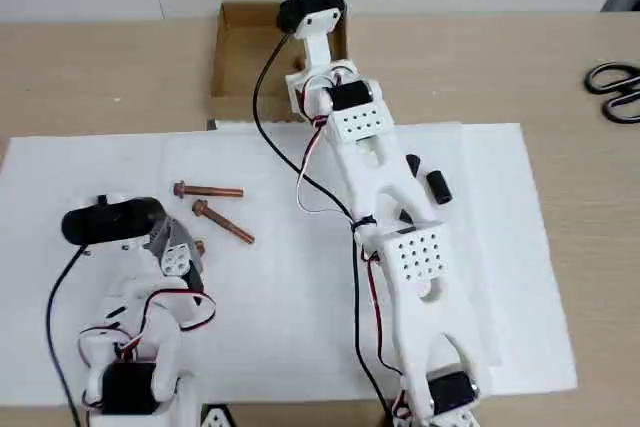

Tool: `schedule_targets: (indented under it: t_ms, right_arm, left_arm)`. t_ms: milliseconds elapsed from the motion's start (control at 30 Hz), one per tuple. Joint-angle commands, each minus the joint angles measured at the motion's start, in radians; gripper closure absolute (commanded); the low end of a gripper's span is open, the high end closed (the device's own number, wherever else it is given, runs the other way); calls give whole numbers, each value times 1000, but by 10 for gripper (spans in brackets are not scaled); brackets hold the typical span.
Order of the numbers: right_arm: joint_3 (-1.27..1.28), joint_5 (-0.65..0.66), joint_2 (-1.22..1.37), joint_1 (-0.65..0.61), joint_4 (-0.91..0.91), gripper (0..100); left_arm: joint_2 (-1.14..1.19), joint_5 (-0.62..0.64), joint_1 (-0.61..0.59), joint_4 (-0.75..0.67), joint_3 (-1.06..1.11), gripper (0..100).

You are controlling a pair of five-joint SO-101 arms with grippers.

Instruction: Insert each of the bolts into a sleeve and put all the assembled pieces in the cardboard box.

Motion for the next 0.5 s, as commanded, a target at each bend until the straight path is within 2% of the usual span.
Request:
schedule_targets:
  t_ms: [0,133,333,467]
  right_arm:
    - [-110,0,-33,-4,27,843]
    - [-318,0,-33,-4,194,844]
    - [-624,-6,-33,-7,621,844]
    - [-624,-8,-62,-2,832,844]
  left_arm:
    - [-9,-3,-5,5,-8,993]
    - [-9,-3,-5,5,-8,993]
    - [-9,-3,-3,3,-8,993]
    - [-9,-3,0,0,-8,993]
